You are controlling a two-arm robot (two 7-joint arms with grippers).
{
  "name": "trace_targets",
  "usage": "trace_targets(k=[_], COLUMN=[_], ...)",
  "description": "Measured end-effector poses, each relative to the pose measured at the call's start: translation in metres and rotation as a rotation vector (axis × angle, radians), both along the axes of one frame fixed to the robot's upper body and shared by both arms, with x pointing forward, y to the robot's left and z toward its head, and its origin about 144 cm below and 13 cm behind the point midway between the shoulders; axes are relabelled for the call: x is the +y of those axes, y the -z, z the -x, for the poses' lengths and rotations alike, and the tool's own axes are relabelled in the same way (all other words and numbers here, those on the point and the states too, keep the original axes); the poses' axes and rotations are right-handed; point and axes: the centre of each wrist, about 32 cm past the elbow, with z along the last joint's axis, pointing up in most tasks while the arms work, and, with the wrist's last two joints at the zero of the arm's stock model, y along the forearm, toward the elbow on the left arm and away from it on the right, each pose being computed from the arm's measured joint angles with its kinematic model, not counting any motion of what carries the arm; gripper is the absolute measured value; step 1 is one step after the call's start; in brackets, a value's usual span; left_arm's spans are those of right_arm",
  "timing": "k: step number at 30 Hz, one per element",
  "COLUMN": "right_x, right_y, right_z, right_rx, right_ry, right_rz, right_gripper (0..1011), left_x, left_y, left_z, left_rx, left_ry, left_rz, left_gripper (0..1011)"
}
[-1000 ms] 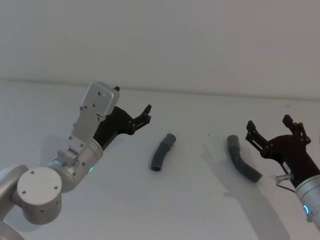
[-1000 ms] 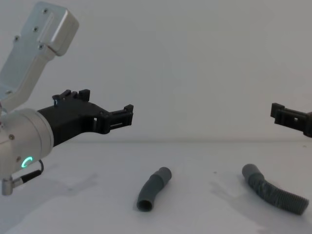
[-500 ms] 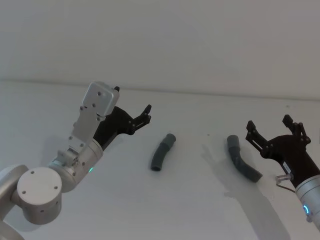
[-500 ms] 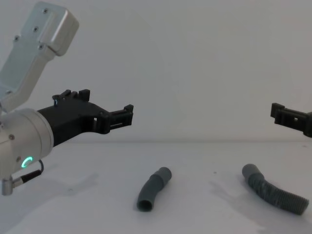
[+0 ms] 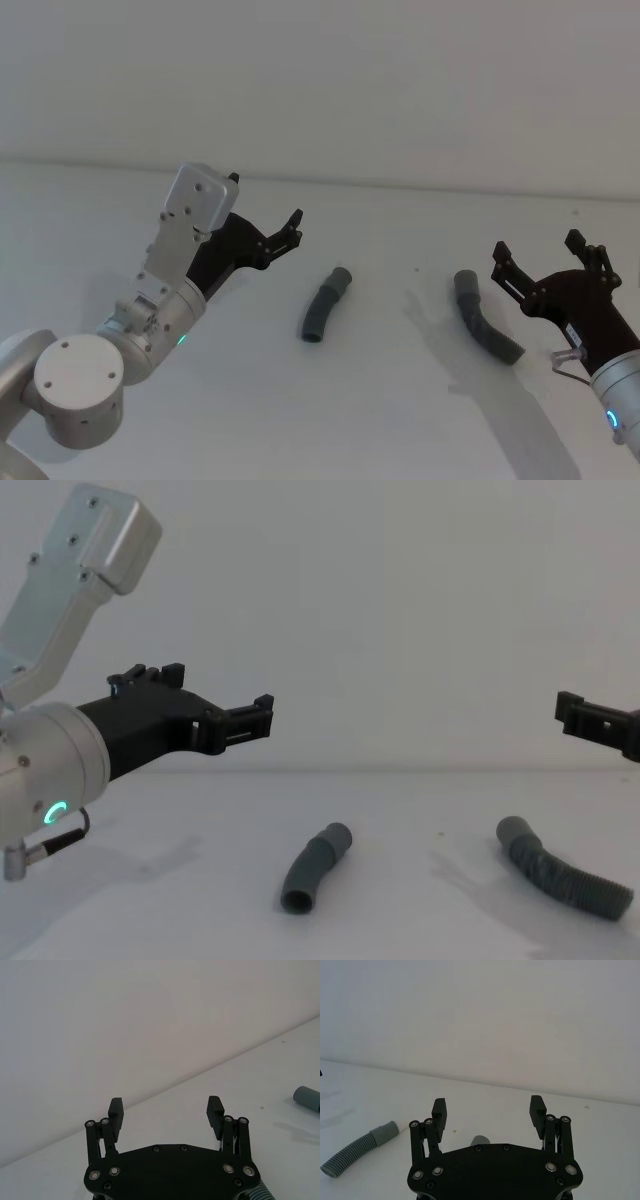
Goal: Use both hands to pick up one end of the pipe from the table, align the ends, and insert them.
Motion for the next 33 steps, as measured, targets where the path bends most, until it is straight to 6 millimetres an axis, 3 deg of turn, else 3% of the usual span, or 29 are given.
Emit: trace_targets(k=[17,33], right_x=[-0.008,-0.011], right_y=[-0.003,-0.005], right_z=[-0.006,-0.008], right_rx=[0.039,0.130], right_ry=[-0.011,-0.025], right_rz=[0.071,0.127], right_gripper=[1002,1002], left_x=[-0.002,-0.020], left_y=[-0.008,-0.011], left_z=[-0.006,-0.023], left_rx=[0.089,0.248], left_ry=[0.051,0.100], left_rz=[0.027,0.103], left_gripper=[1001,1001])
